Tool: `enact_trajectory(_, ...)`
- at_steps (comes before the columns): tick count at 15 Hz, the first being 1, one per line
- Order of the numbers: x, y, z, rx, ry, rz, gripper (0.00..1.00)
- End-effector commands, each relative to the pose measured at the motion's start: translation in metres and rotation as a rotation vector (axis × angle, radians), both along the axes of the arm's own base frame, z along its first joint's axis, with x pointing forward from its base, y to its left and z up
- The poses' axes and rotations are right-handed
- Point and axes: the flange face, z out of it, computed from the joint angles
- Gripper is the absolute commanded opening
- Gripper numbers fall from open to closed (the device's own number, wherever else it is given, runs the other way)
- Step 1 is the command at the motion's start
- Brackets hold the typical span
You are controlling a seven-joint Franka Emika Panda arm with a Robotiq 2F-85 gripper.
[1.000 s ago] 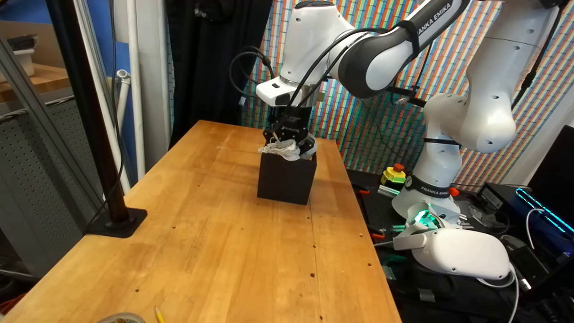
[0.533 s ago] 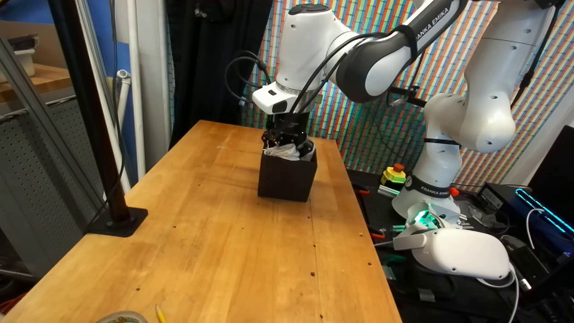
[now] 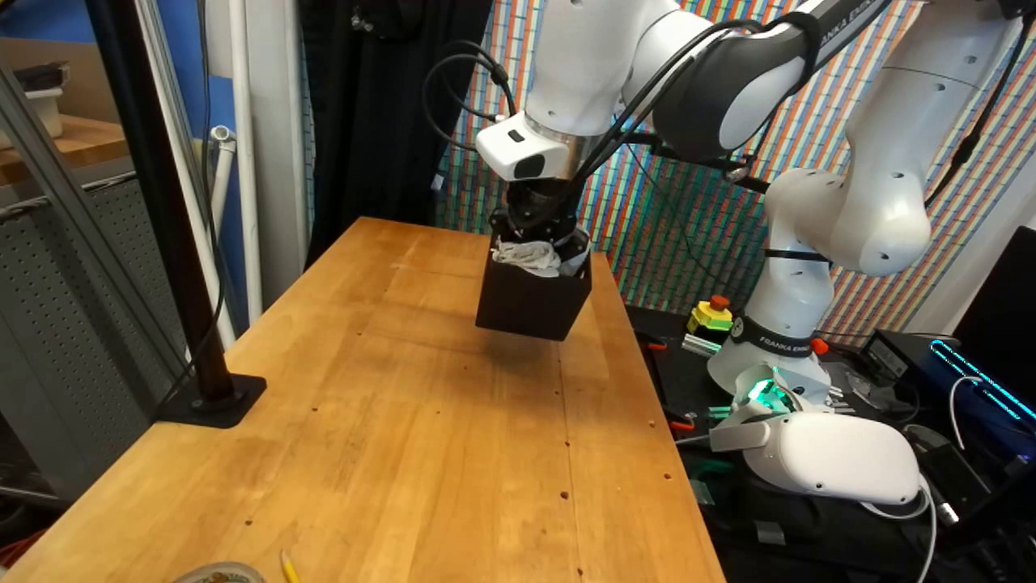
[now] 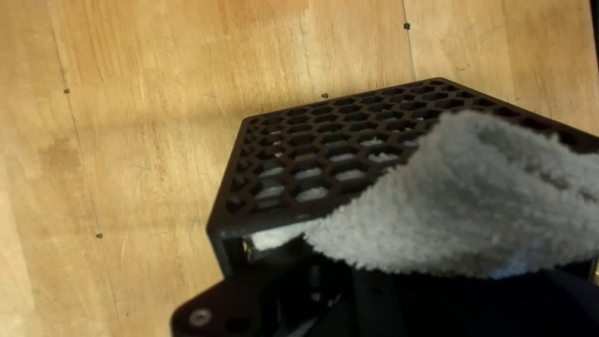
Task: Pick the cloth and put it in the black box
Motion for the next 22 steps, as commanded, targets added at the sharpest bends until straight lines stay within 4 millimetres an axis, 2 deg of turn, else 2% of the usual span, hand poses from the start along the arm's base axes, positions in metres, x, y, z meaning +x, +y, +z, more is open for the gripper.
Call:
enact_trajectory(1, -0.007, 0.002, 0.025, 0.01, -0.026, -0.001, 0.01)
enact_trajectory(4, 0.003, -0.001, 0.017, 0.057, -0.027, 0.011, 0.01)
enact_trajectory(10, 0.032, -0.028, -0.022, 0.187, 0.052, -0.052, 0.01)
enact_trajectory(13, 0.039, -0.038, -0.031, 0.223, 0.081, -0.074, 0.01)
enact_trajectory(15, 0.038, -0.039, -0.026, 0.242, 0.075, -0.074, 0.01)
enact_trajectory(20, 0.02, -0.026, 0.013, 0.267, -0.043, -0.041, 0.01)
enact_trajectory(22, 0.019, -0.022, 0.021, 0.271, -0.064, -0.032, 0.01)
